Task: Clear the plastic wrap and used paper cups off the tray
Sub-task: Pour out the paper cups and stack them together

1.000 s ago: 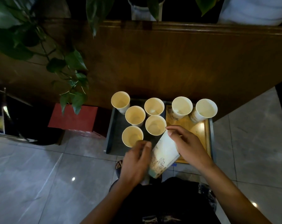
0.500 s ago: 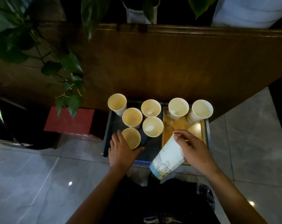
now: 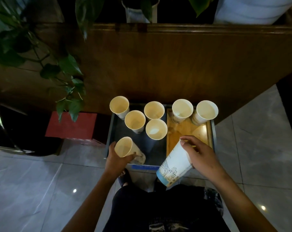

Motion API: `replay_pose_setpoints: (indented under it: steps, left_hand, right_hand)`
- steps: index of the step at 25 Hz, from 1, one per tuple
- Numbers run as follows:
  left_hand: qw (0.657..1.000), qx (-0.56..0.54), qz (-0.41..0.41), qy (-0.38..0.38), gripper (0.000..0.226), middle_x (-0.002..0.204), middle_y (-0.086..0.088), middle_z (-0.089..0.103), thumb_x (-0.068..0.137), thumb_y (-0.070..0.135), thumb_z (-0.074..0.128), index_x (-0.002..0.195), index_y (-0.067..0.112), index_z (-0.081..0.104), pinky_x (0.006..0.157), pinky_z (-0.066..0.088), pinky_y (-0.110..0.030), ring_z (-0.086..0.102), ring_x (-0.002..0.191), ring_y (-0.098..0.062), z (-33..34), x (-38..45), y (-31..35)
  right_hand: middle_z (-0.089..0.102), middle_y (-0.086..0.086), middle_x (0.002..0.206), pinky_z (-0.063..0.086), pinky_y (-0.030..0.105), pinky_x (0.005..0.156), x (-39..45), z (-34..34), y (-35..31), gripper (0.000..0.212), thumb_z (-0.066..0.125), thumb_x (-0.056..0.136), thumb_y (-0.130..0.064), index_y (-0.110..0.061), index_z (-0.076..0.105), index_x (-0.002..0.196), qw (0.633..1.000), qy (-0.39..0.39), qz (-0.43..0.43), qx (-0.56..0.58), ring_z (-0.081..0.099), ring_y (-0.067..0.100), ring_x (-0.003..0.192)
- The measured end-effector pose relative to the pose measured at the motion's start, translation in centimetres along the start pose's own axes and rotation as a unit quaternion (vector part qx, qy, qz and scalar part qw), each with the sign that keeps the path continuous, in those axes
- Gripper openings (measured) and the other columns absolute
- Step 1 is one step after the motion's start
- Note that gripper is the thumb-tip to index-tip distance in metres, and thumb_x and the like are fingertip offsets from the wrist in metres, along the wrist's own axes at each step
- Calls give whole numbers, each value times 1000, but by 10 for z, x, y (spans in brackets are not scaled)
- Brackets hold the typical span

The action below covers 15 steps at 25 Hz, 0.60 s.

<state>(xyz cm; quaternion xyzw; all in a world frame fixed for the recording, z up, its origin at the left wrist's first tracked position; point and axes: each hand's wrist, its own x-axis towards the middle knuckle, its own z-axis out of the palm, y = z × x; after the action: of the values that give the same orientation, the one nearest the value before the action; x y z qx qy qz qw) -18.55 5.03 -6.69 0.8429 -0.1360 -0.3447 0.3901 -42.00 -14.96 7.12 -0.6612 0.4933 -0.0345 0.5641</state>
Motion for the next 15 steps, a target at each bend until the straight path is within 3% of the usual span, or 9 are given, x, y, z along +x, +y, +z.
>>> replay_pose_setpoints:
  steps: [3,5,9,12,15]
  left_hand:
    - [998,-55,-31,-17,87,117,6,53,65,27,94,131,19,38,75,61,-30,59,111,-18,-16,-1,-10]
    - [996,-78,-33,-35,78,118,-1,58,64,30,94,125,20,46,74,63,-34,63,109,-22,-23,-4,-13]
    - [988,-138,-36,-55,65,117,1,61,67,28,92,117,35,51,67,61,-28,64,108,-21,-27,-14,-7]
    - [975,-199,-58,-86,80,122,-1,61,57,42,93,124,38,49,70,62,-35,62,111,-25,-28,-21,3]
    - [972,-201,-69,-100,109,121,7,57,53,45,95,140,50,30,72,62,-37,61,105,-19,-24,-26,16]
  right_hand:
    - [59,-25,103,55,38,82,2,1,0,16,55,99,-46,-43,65,112,1000,-14,5,8,57,6,97]
    - [59,-26,103,53,39,86,3,3,-1,16,56,99,-45,-42,66,112,1000,-13,-3,5,57,4,97]
    - [62,-24,102,51,38,87,4,6,-2,16,57,99,-43,-38,67,111,1000,-13,-16,7,58,3,98]
    - [66,-21,99,49,32,79,5,6,0,10,61,97,-40,-36,70,101,999,8,-21,30,61,5,95]
    - [68,-13,99,49,31,71,5,3,3,6,64,96,-38,-36,69,100,997,36,-33,56,64,12,92]
